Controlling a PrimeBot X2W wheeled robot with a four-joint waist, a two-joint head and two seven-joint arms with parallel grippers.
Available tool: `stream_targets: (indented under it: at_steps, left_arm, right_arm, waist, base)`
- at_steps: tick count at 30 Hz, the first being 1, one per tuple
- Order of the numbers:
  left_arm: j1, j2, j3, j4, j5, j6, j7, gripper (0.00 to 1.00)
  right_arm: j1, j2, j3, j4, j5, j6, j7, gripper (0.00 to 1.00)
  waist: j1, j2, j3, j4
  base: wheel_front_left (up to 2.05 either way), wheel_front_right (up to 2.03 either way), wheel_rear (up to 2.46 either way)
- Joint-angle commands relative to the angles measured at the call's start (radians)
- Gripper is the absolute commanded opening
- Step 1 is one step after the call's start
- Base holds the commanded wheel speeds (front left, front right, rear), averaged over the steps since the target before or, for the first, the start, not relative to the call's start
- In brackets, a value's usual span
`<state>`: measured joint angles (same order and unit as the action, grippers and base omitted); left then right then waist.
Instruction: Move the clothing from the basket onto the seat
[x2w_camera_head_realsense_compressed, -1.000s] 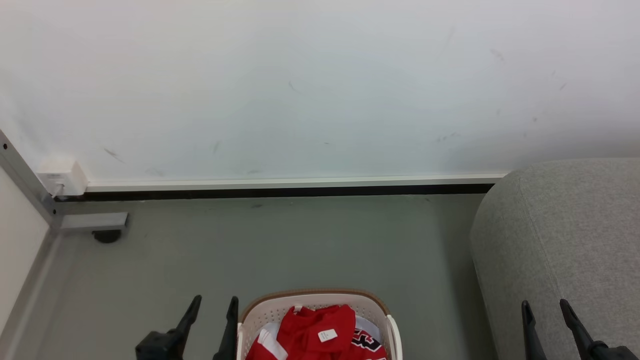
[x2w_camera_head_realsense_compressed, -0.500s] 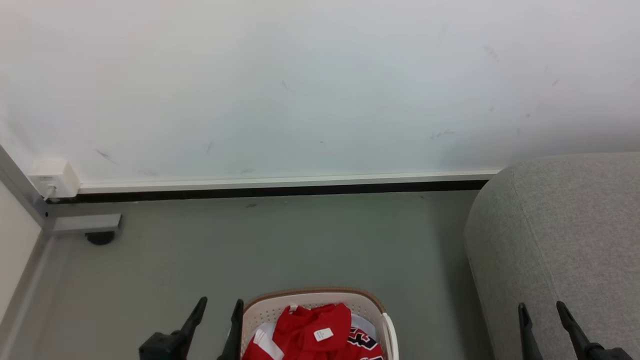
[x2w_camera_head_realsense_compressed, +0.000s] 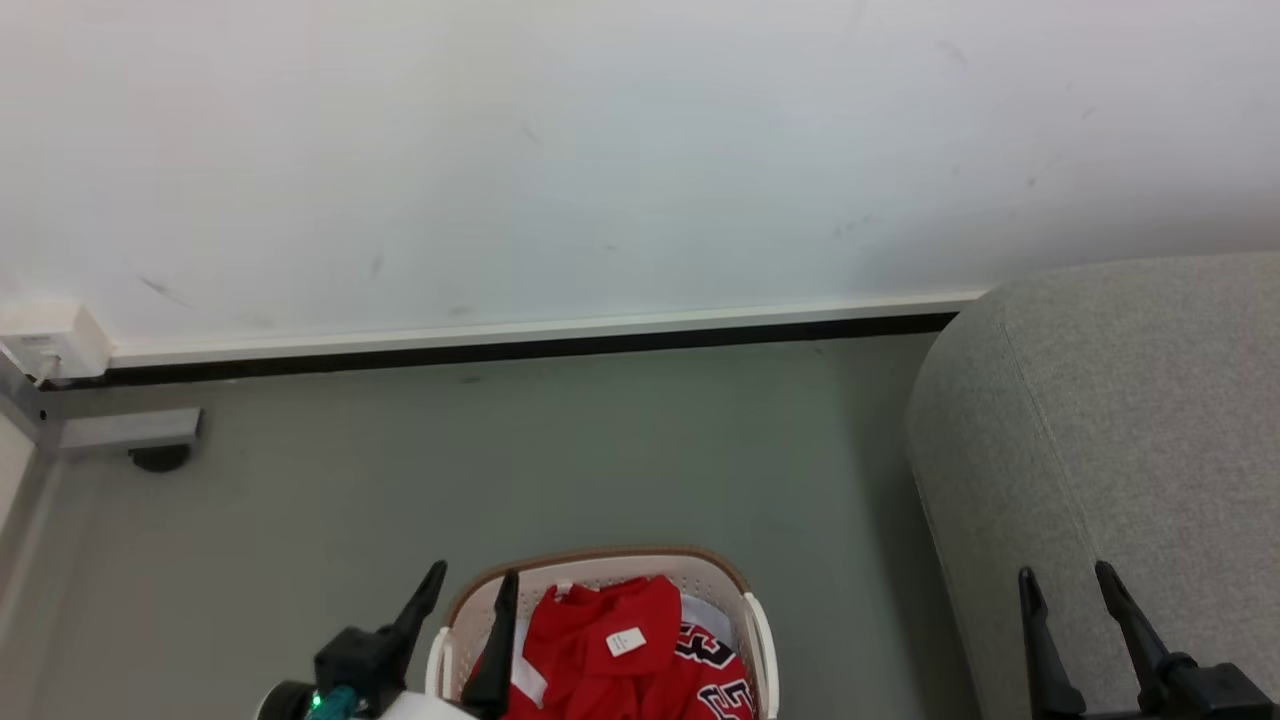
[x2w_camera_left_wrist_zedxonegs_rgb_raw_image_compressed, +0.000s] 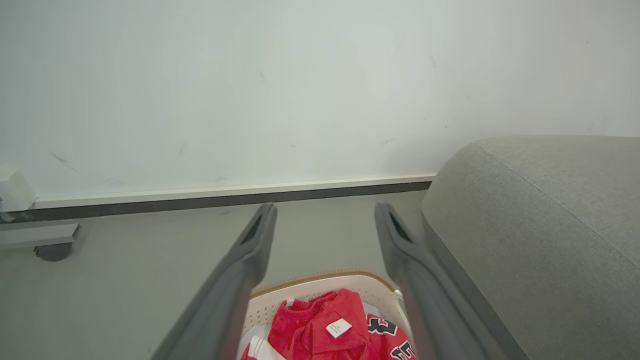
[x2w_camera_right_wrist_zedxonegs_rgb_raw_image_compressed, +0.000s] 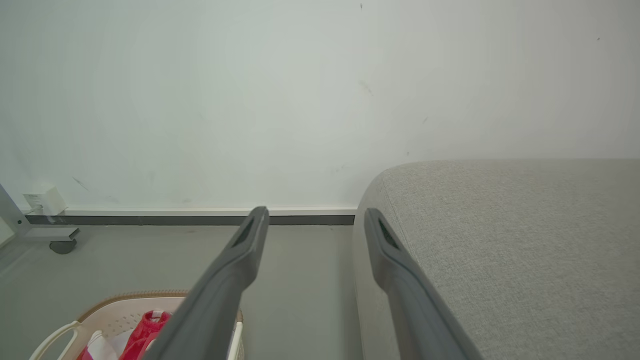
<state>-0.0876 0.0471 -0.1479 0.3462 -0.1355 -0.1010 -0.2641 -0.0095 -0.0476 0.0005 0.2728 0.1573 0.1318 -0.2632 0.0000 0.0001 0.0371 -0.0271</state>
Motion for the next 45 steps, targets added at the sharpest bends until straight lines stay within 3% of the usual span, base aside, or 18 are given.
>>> stream_targets:
  at_steps: [1, 14, 25, 34, 45]
  left_arm:
    - [-0.038, 0.006, -0.017, 0.012, 0.000, -0.006, -0.001, 1.00]
    - [-0.360, 0.006, -0.192, 0.292, 0.030, -0.025, -0.001, 1.00]
    - [-0.620, 0.006, -0.314, 0.615, 0.021, 0.006, 0.104, 1.00]
    - [-0.725, 0.007, -0.380, 0.747, 0.028, 0.049, 0.103, 1.00]
    - [-0.822, 0.060, -0.402, 0.890, 0.060, 0.147, 0.082, 1.00]
  right_arm:
    - [-0.022, -0.005, 0.010, -0.016, 0.007, -0.002, -0.002, 1.00]
    - [-0.148, -0.004, 0.052, -0.124, 0.039, -0.002, -0.001, 1.00]
    - [-0.271, -0.004, 0.112, -0.217, 0.062, -0.002, -0.001, 1.00]
    - [-0.321, -0.004, 0.148, -0.277, 0.081, -0.002, -0.001, 1.00]
    - [-0.340, -0.004, 0.161, -0.316, 0.095, -0.002, -0.001, 1.00]
  waist:
    - [0.0000, -0.0001, 0.042, -0.022]
    - [0.0000, -0.0001, 0.308, -0.119]
    - [0.0000, -0.0001, 0.545, -0.186]
    - [0.0000, -0.0001, 0.655, -0.213]
    - [0.0000, -0.0001, 0.752, -0.235]
  base:
    - [0.00, 0.00, 0.00]
    - [0.00, 0.00, 0.00]
    - [0.00, 0.00, 0.00]
    - [0.00, 0.00, 0.00]
    - [0.00, 0.00, 0.00]
